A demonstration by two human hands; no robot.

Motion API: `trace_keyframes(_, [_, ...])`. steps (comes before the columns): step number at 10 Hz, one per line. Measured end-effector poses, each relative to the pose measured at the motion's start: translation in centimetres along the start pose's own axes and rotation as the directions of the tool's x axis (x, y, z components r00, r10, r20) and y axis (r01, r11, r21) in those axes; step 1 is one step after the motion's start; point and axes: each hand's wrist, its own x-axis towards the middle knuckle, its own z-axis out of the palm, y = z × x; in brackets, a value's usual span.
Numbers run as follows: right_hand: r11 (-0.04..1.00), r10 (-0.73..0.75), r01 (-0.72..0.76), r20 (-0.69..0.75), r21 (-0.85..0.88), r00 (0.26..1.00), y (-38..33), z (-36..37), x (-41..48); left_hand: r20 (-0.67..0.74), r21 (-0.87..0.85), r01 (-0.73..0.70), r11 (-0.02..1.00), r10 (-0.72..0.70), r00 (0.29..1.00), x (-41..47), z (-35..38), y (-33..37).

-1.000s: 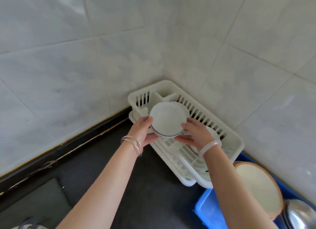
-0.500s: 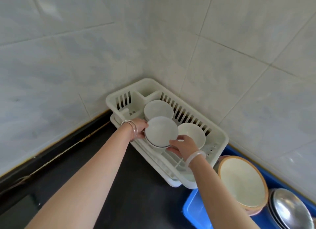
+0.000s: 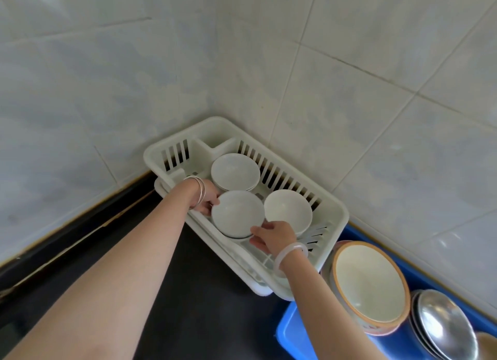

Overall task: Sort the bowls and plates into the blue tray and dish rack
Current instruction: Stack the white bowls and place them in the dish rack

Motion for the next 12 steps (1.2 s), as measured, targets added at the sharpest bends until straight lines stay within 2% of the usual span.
trace_keyframes(2, [0.996,-0.021,0.026,0.058,-0.083,0.998,-0.4,-0.3,0.3,-0.071,0.252,-0.065,0.966,0.085,0.994,-0.2,0.5,0.3])
trace_keyframes(3, [0.994,-0.047,0.051,0.053,-0.094,0.998,-0.2,-0.1,0.4,-0.099,0.311,-0.11,0.944,0.147,0.984,-0.2,0.8,0.1])
trace_keyframes(5, [0.993,-0.054,0.062,0.075,-0.102,0.996,-0.1,0.5,-0.5,-0.201,0.348,-0.193,0.917,0.274,0.941,-0.5,1.0,-0.7])
trace_keyframes(7, [0.965,-0.091,0.112,0.096,-0.238,0.991,-0.6,0.6,-1.2,-0.24,0.371,-0.192,0.908,0.294,0.925,-0.8,1.0,-1.0])
trace_keyframes(8, [0.98,-0.058,0.07,0.067,-0.186,0.996,-0.7,0.6,-1.2,-0.261,0.484,-0.162,0.86,0.318,0.911,-0.8,1.2,-1.1])
trace_keyframes(10, [0.999,-0.006,0.009,0.078,-0.038,0.997,-0.8,0.2,-1.8,-0.275,0.507,-0.193,0.84,0.369,0.888,-1.2,1.8,-1.3])
trace_keyframes(11, [0.987,-0.13,0.133,0.033,-0.086,0.991,-1.0,-1.3,-3.6,-0.366,0.378,-0.227,0.898,0.37,0.854,-2.7,2.3,-1.2])
trace_keyframes(12, [0.934,-0.303,0.312,-0.075,0.176,0.95,-2.0,-4.4,-6.7,-0.509,0.235,-0.316,0.919,0.393,0.766,-4.5,3.7,-2.0])
